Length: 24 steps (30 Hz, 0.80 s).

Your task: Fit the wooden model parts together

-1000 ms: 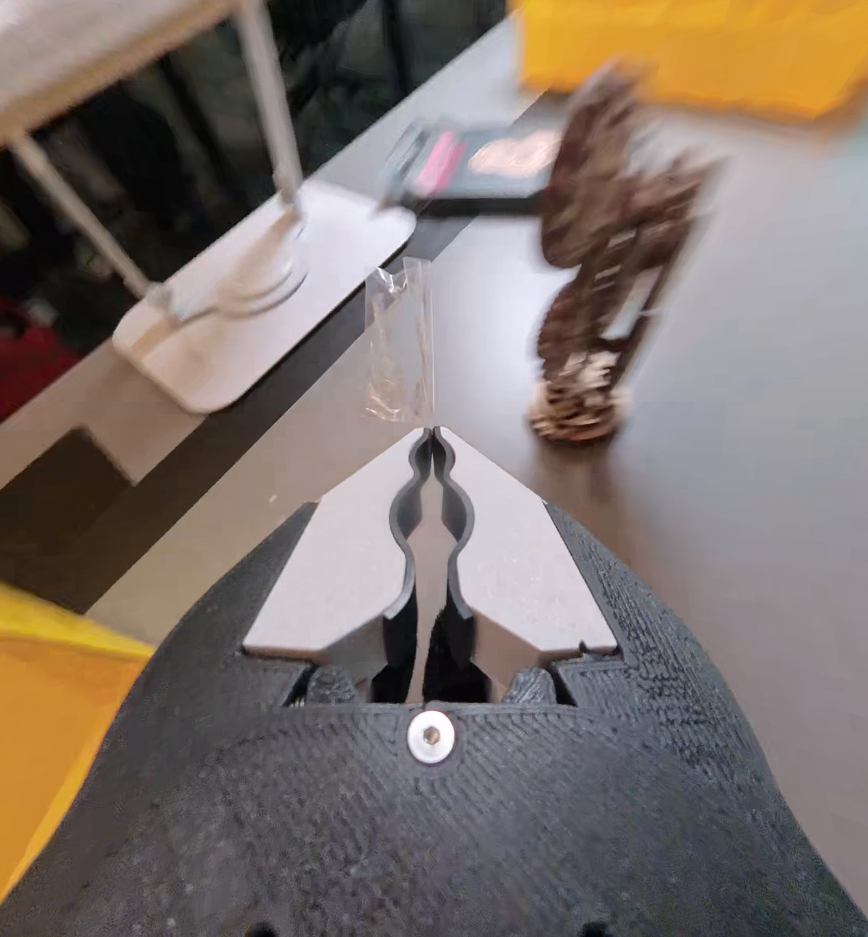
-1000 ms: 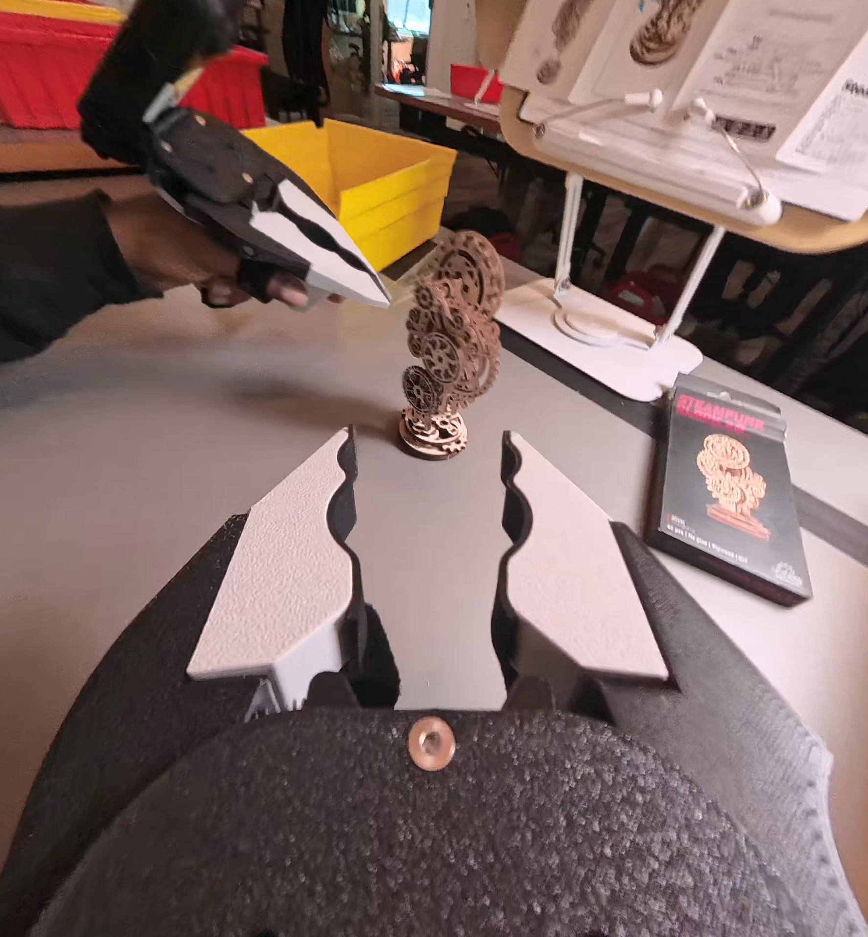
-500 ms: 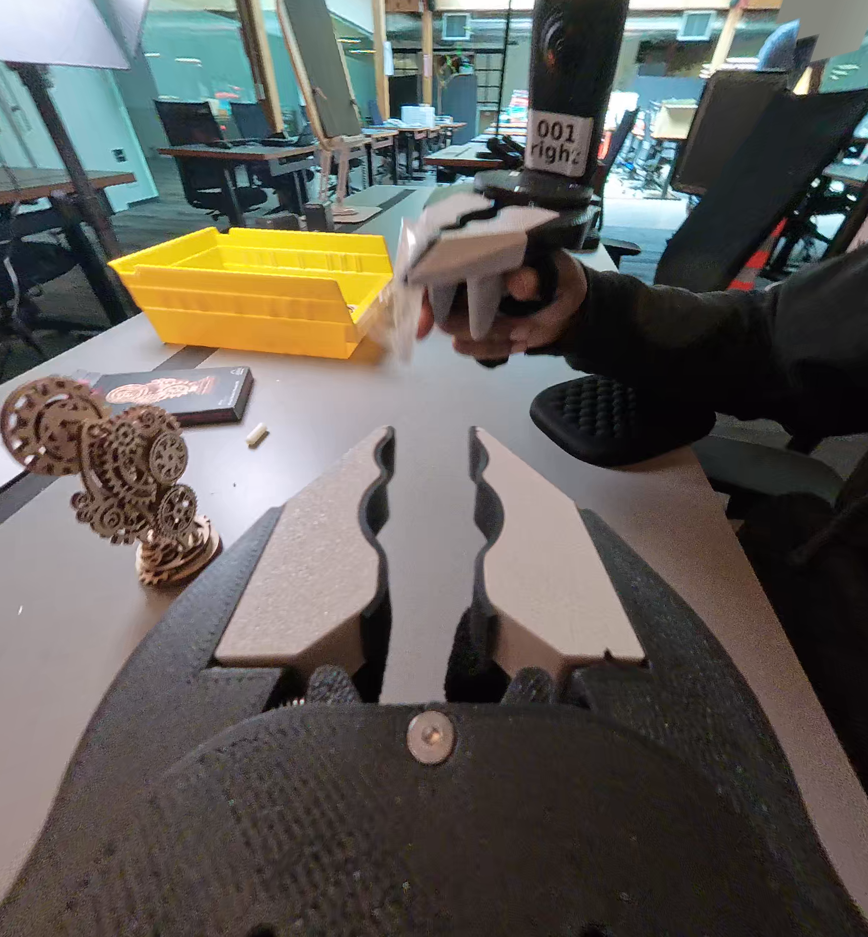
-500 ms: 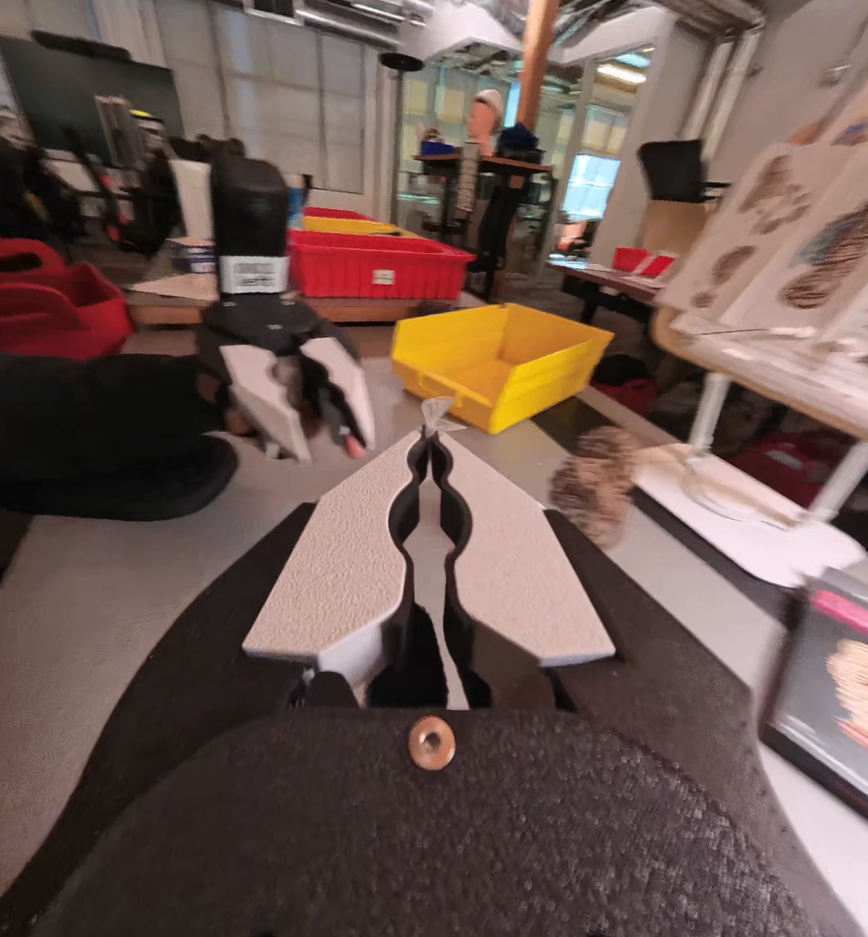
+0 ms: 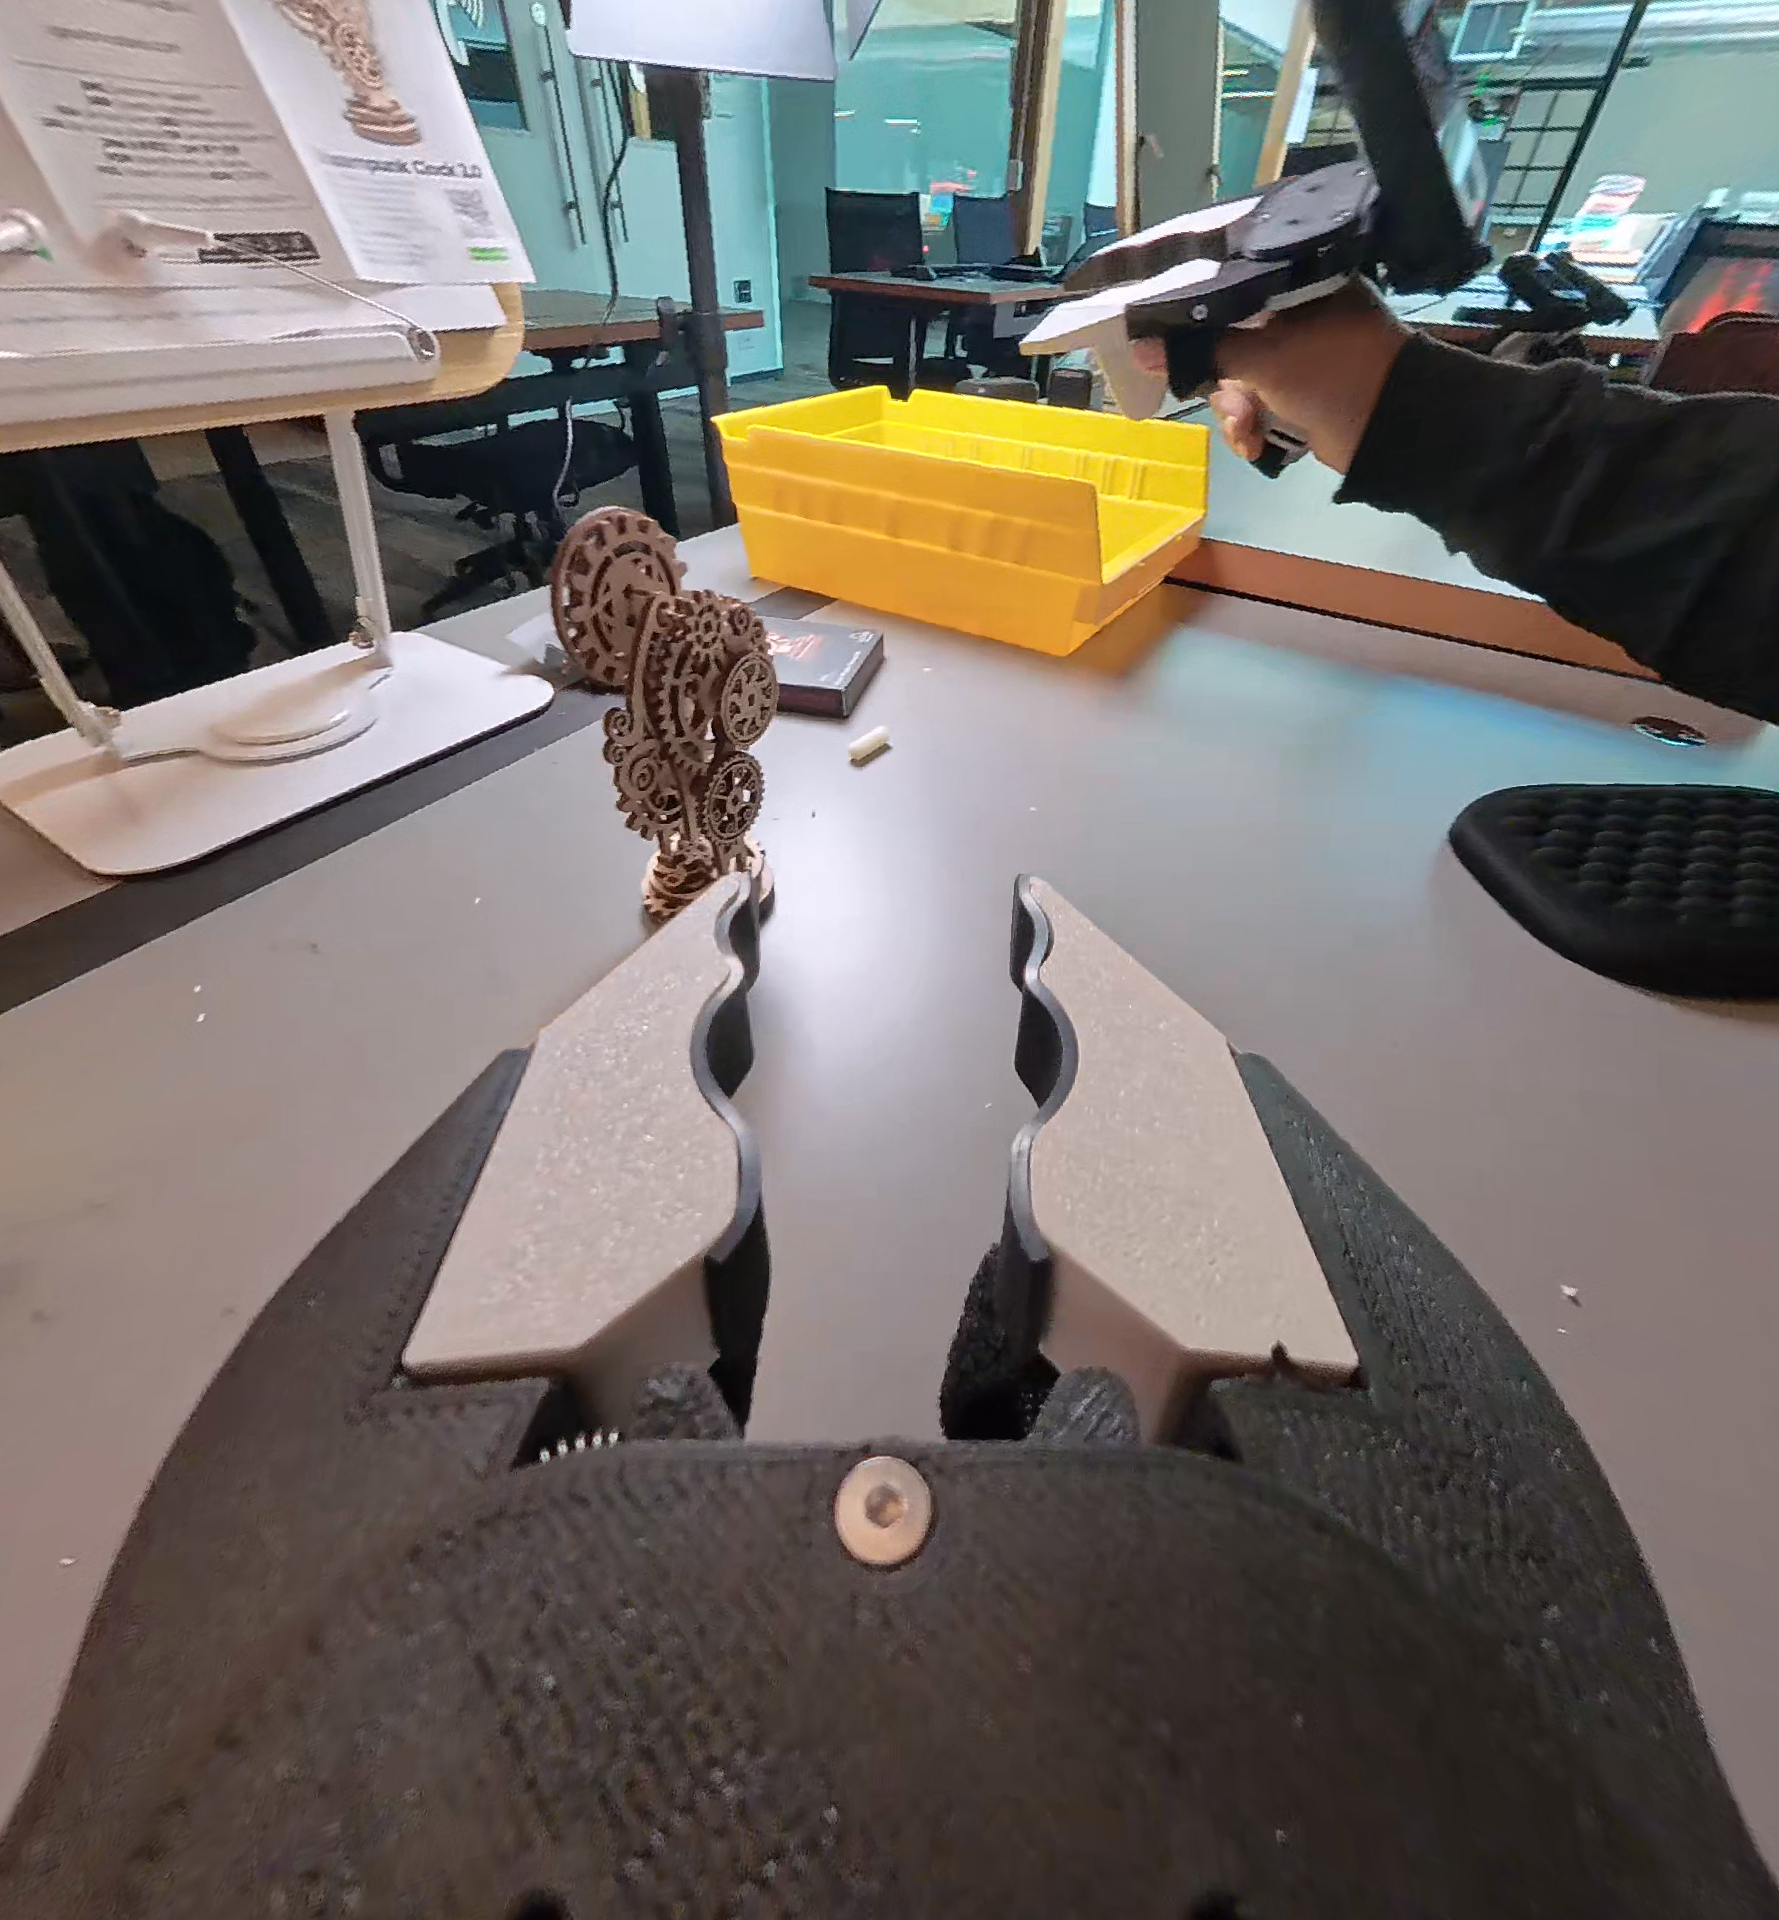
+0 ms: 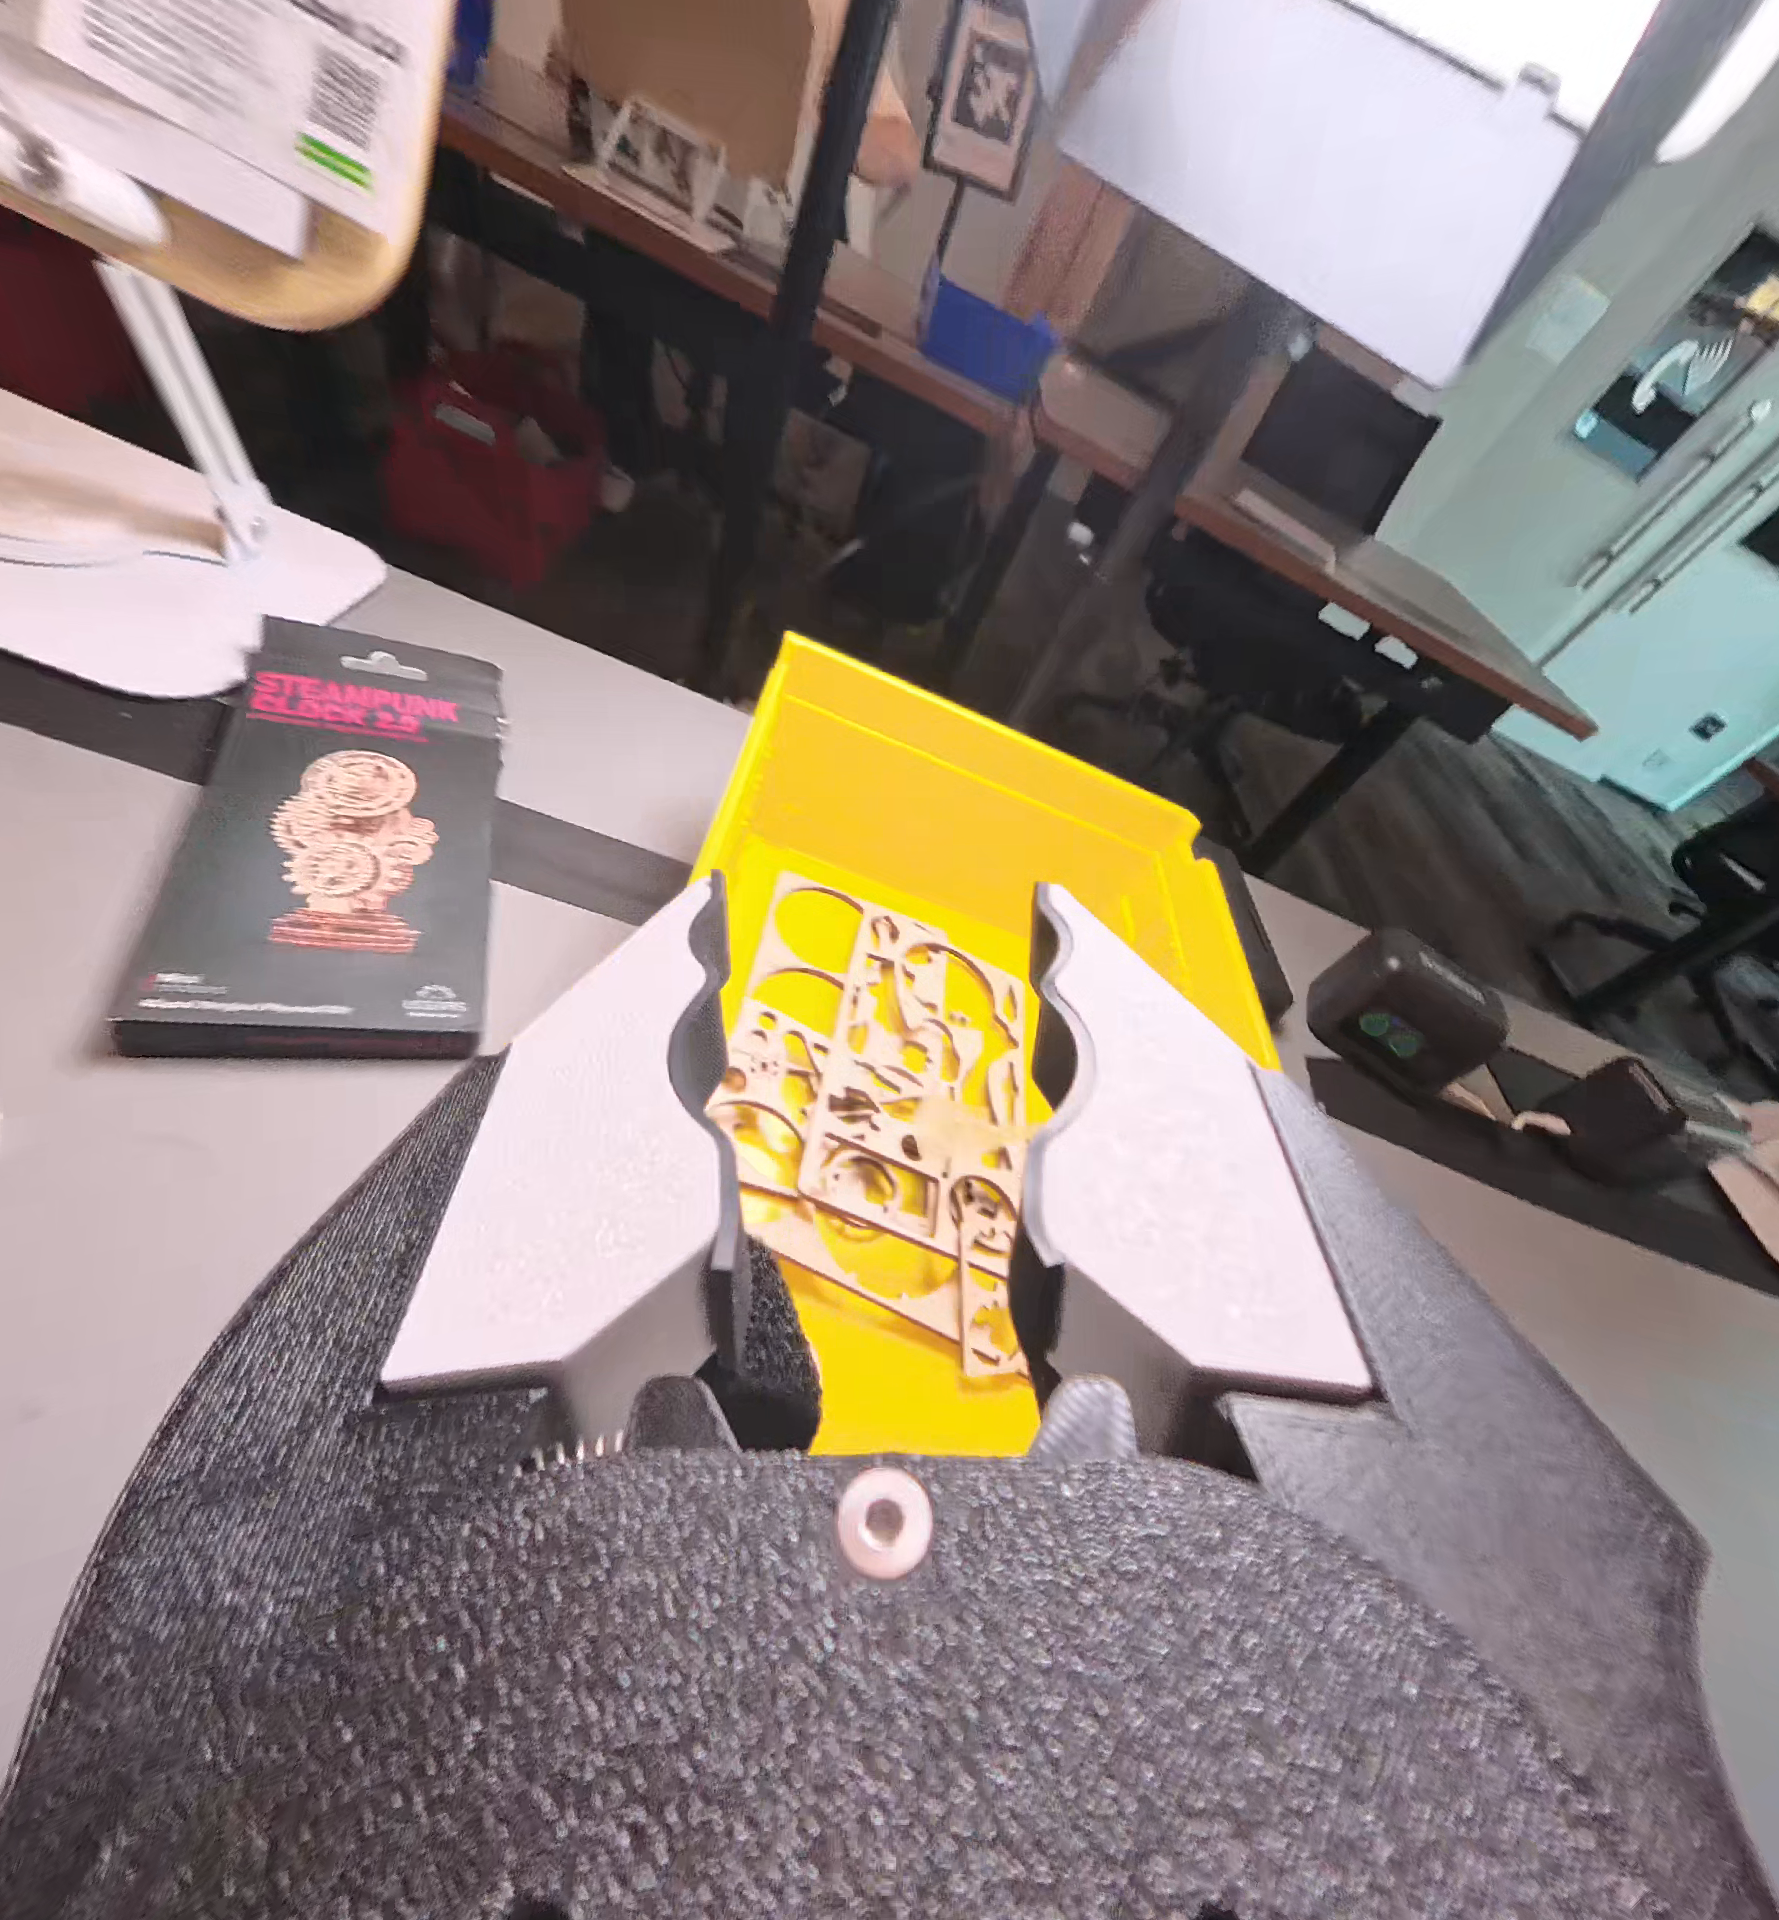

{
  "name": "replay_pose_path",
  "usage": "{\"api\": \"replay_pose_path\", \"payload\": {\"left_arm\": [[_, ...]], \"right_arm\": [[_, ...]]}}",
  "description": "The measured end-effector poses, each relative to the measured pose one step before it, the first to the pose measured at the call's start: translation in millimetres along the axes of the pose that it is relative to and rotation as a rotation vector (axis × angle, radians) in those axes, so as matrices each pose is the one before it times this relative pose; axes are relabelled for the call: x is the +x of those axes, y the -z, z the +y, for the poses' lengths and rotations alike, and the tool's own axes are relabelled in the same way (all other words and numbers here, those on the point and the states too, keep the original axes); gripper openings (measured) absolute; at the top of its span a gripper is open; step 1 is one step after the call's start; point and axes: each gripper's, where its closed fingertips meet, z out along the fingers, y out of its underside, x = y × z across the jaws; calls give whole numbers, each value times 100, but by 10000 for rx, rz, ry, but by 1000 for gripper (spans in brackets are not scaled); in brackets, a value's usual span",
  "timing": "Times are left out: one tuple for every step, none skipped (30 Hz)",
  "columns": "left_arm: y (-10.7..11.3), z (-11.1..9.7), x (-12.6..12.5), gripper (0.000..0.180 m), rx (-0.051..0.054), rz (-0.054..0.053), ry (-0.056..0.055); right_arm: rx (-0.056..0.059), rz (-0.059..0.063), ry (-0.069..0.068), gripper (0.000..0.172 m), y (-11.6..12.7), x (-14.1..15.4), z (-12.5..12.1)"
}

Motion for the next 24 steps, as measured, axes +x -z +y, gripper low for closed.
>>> {"api": "replay_pose_path", "payload": {"left_arm": [[-67, 94, -310, 47, 17, -97, 26], [-109, 201, -305, 47, -48, -108, 61], [-112, 258, -256, 46, -78, -94, 64], [-100, 245, -246, 46, -74, -118, 45], [-59, 205, -181, 45, -59, -114, 5], [-21, 124, -144, 44, -20, -105, -28], [24, 66, -213, 43, 0, -162, -19], [33, 30, -223, 42, 5, -157, -3], [49, 8, -212, 41, 1, -132, 19], [48, -16, -161, 40, 11, -81, 32], [26, -4, -106, 40, 14, -30, 44], [32, 31, -113, 39, 2, -31, 52], [36, 38, -123, 39, 5, -37, 33], [46, 36, -96, 38, 9, -29, 9], [42, 7, -68, 38, 16, -16, -5], [40, -30, -27, 38, 21, 3, -15], [22, -85, 26, 38, 23, 17, -21], [16, -98, 38, 38, 25, 2, -31], [5, -90, 74, 38, 17, 9, -47], [-2, -38, 82, 37, 0, 1, -43], [-6, -30, 111, 37, 0, 14, -41], [-10, -19, 189, 37, -1, 51, -33], [-28, -21, 187, 37, -2, 52, -18], [-34, -43, 195, 37, 7, 53, -22]], "right_arm": [[358, -365, 151, 55, 682, -1658, -880], [316, -515, 149, 52, 659, -2013, -866], [250, -628, 147, 48, 525, -2326, -771], [202, -787, 143, 45, 325, -2663, -626], [86, -902, 152, 42, 4, -2887, -333], [-153, -937, 171, 42, -381, -2889, 156], [-406, -999, 206, 41, -779, -2817, 660], [-620, -955, 252, 41, -1165, -2498, 1052], [-706, -612, 327, 41, -1468, -1611, 1213], [-715, -321, 385, 42, -1591, -773, 1199], [-628, -148, 192, 42, -1556, -111, 988], [-473, -188, -87, 41, -1363, 171, 675], [-375, -318, -280, 37, -1111, 191, 472], [-315, -440, -342, 33, -850, 36, 253], [-309, -430, -213, 33, -670, -54, 194], [-281, -166, -45, 32, -551, 185, 172], [-101, 46, 13, 30, -388, 400, -35], [-5, 43, -76, 25, -194, 326, -142], [-95, -33, -75, 17, -142, 100, 65], [-60, -42, -52, 11, -17, -45, 105], [-59, -42, 21, 9, 124, -131, 190], [-68, -44, 21, 8, 275, -226, 242], [77, 11, -27, 8, 463, -220, 79], [299, 151, -43, 7, 790, -52, -219]]}}
